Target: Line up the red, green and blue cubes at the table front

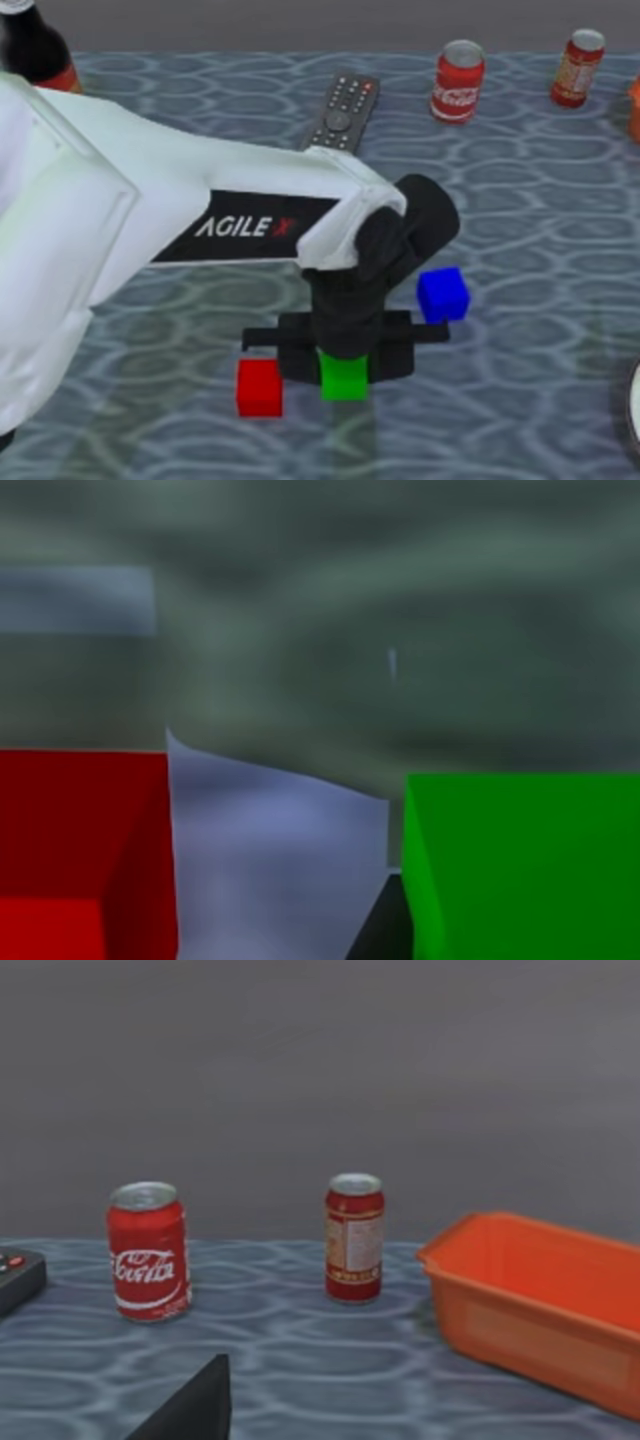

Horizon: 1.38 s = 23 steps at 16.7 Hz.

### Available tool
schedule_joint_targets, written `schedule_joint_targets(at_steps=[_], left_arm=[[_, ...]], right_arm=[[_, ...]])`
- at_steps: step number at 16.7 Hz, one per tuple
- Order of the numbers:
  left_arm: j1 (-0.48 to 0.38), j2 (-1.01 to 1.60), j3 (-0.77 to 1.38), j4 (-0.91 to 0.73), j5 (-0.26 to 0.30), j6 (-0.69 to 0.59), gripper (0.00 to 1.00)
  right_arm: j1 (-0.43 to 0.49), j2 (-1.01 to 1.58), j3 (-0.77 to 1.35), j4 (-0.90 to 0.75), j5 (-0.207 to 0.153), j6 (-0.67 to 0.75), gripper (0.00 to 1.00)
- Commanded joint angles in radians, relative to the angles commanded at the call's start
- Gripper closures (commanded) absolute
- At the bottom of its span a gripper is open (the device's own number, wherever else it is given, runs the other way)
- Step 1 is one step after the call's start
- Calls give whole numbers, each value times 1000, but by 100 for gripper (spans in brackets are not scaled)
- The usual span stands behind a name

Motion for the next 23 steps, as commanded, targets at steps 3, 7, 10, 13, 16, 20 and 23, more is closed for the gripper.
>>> schedule_joint_targets(at_steps=[3,7,10,13,16,20,23], left_arm=[[0,0,0,0,0,0,40],[0,0,0,0,0,0,10],[0,0,0,0,0,0,0],[0,0,0,0,0,0,0],[0,0,0,0,0,0,0],[3,-15,29,-42,-1,-3,0],[8,-55,91,-155,0,-4,0]], right_arm=[[0,0,0,0,0,0,0],[0,0,0,0,0,0,0],[0,0,0,0,0,0,0],[0,0,0,0,0,0,0],[0,0,0,0,0,0,0],[0,0,0,0,0,0,0],[0,0,0,0,0,0,0]])
